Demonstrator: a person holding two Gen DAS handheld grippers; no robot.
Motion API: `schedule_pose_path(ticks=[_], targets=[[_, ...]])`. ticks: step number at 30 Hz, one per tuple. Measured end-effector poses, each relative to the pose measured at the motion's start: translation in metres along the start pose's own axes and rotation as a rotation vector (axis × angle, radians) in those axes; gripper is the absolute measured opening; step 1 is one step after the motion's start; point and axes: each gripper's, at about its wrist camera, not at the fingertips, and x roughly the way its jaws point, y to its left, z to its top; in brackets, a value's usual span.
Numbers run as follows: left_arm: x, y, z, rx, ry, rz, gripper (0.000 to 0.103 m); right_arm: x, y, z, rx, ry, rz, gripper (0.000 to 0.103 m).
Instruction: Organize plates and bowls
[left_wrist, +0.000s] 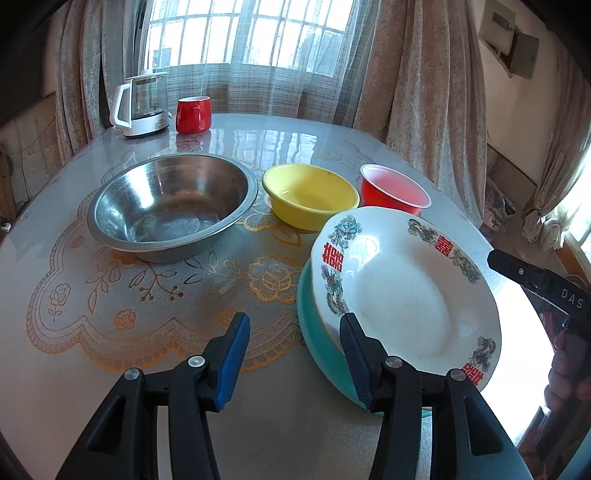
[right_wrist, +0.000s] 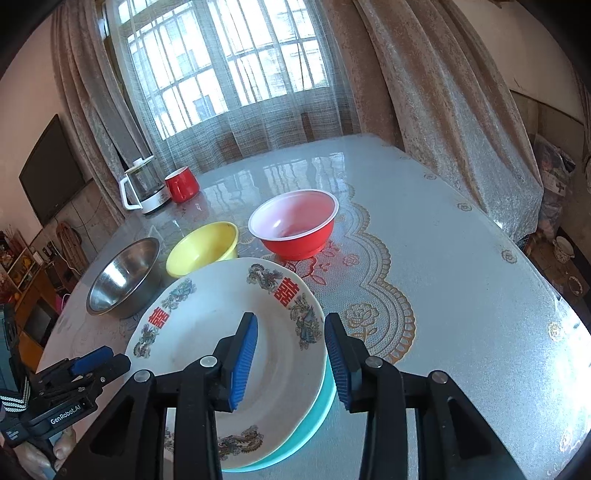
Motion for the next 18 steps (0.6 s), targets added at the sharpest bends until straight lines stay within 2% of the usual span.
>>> schedule_pose_path(ticks=[8,14,18], targets=[[-0.011,0.035,-0.007,-0.076,0.012,0.055,0.054,0.005,0.042,0.006,-0.089,0.018,0.116,0.039],[-0.024,0.070,-0.008,-0.136,-0.014,0.114,0.055,0.024,0.087,0.011,-0.153,0.075,0.253,0.039],[-0.028,0.094,-0.003,-0.174,-0.035,0.159,0.063,0.044,0.116,0.017,-0.164,0.135,0.337,0.039]])
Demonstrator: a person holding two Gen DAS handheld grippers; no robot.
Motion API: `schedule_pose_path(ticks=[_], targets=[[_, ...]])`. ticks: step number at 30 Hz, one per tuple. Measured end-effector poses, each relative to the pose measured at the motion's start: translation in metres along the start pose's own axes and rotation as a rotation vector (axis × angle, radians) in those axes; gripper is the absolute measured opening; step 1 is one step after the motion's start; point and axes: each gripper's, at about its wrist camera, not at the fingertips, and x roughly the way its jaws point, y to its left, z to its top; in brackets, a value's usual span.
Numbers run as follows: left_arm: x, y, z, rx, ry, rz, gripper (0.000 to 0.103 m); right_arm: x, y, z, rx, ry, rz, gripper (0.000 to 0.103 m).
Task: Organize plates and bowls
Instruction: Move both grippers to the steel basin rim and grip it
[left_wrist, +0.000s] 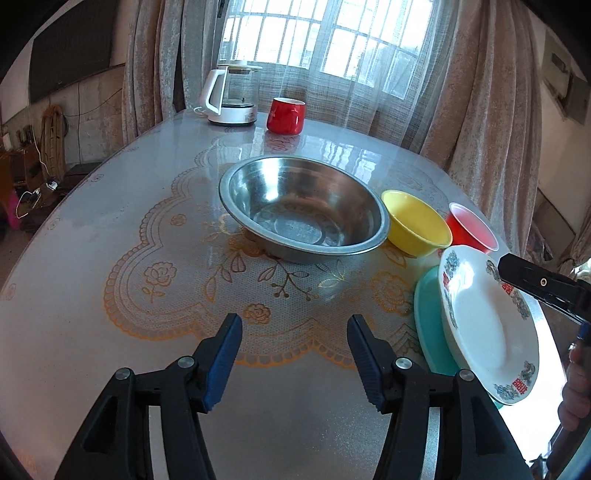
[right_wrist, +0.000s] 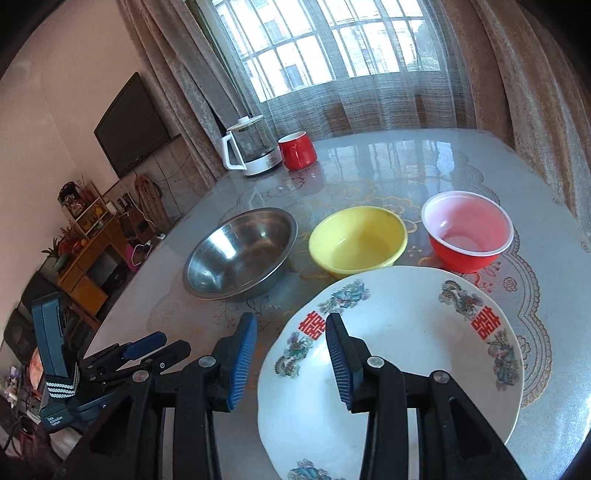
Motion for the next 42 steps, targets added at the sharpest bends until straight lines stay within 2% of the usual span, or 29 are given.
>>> schedule_pose_path(ticks=[4,9,21,28,35,38,42], targets=[[0.002,0.021,0.010,-0.039,-0.016,0.043,0.063,0.028,0.012,0.014,0.016,0.055,0.058,0.039],[0.011,0.044,0.025,-0.108,0.000,0.017,0.063,0.059,0.024,0.038,0.002,0.085,0.080,0.039],[0.031,0.062,0.059,-0.149,-0.015,-0.021,0.062,0.135,0.022,0.094,-0.024,0.160,-0.035,0.039],[0.047,0.063,0.070,-0.148,-0.002,-0.031,0.061,0.161,0.021,0.107,-0.039,0.181,-0.080,0.039],[0.061,0.059,0.072,-0.129,0.024,-0.041,0.054,0.170,0.025,0.114,-0.081,0.187,-0.110,0.039],[0.064,0.059,0.073,-0.130,0.030,-0.041,0.054,0.172,0.021,0.117,-0.074,0.177,-0.133,0.039],[0.065,0.056,0.073,-0.125,0.033,-0.043,0.050,0.182,0.017,0.118,-0.076,0.208,-0.140,0.039]])
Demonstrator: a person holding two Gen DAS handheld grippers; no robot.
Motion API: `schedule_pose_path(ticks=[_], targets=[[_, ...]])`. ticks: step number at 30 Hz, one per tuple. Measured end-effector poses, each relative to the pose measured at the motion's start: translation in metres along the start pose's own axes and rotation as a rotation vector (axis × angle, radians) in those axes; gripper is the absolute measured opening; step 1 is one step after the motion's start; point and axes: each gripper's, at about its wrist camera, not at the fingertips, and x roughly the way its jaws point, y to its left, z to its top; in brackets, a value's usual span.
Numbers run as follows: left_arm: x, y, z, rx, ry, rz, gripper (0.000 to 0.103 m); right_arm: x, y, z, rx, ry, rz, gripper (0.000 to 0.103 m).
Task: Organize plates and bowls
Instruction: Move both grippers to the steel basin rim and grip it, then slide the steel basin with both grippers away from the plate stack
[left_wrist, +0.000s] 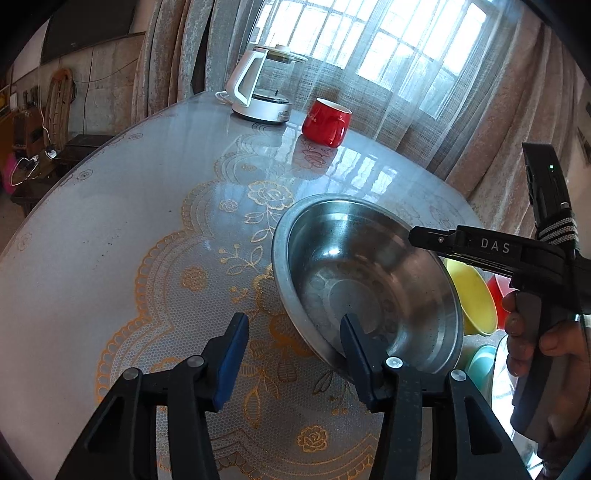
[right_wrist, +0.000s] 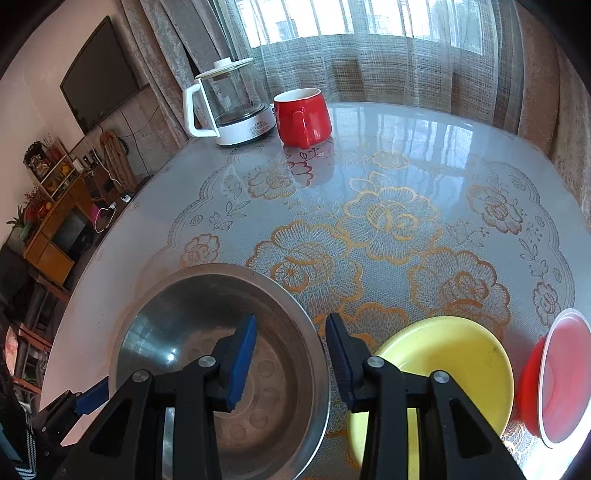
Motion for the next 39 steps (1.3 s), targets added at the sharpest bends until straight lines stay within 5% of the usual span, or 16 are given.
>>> schedule_pose_path(ticks=[7,15,39], targets=[[-0.004,-0.009,-0.005,0.051,-0.019,-0.040,0.042,0.011,-0.001,-0.004,0.004,0.043,0.030,0.040],[-0.017,-0.009,-0.015,0.086,-0.039,0.004,0.042,0.004,0.014,-0.020,-0.075,0.058,0.041,0.039],[-0.099,0.021,-0.093,0.095,-0.063,0.050,0.043,-0.044,0.066,-0.118,-0.159,0.096,0.194,0.039]])
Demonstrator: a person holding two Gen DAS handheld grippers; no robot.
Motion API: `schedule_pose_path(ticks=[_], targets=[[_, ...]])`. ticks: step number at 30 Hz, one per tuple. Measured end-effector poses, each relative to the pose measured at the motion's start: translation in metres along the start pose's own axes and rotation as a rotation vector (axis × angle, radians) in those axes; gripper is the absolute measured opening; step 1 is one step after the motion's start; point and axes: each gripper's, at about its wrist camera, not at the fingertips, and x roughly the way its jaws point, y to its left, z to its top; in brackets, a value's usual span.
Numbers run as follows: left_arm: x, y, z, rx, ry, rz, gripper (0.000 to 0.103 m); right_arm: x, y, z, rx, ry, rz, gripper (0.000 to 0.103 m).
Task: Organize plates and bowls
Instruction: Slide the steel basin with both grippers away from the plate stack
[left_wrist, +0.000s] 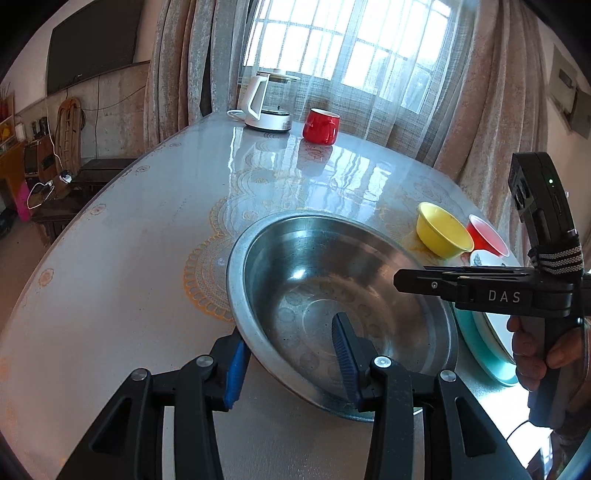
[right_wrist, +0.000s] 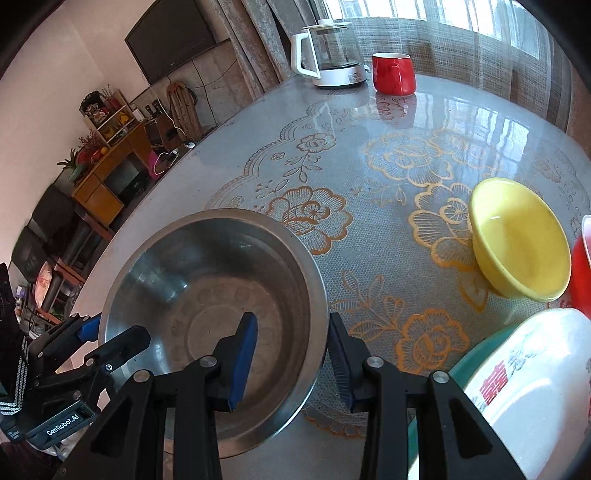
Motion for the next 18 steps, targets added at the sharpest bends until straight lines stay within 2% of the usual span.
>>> schedule_pose_path(ticks=[7,11,18], targets=[[-0.001,0.008,-0.015,-0.032,0.035,0.049,0.044,-0.006,0.012,-0.013,-0.020,-0.006,0.042,0.039],[-0.007,0.007,-0.022,-0.013,0.020,0.098,0.047,-0.008,0.016,-0.020,-0.020,-0.010,0.040,0.039],[-0.018,0.014,-0.024,-0.036,0.004,0.151,0.052,-0.017,0.011,-0.030,0.012,-0.036,0.037,0.039]])
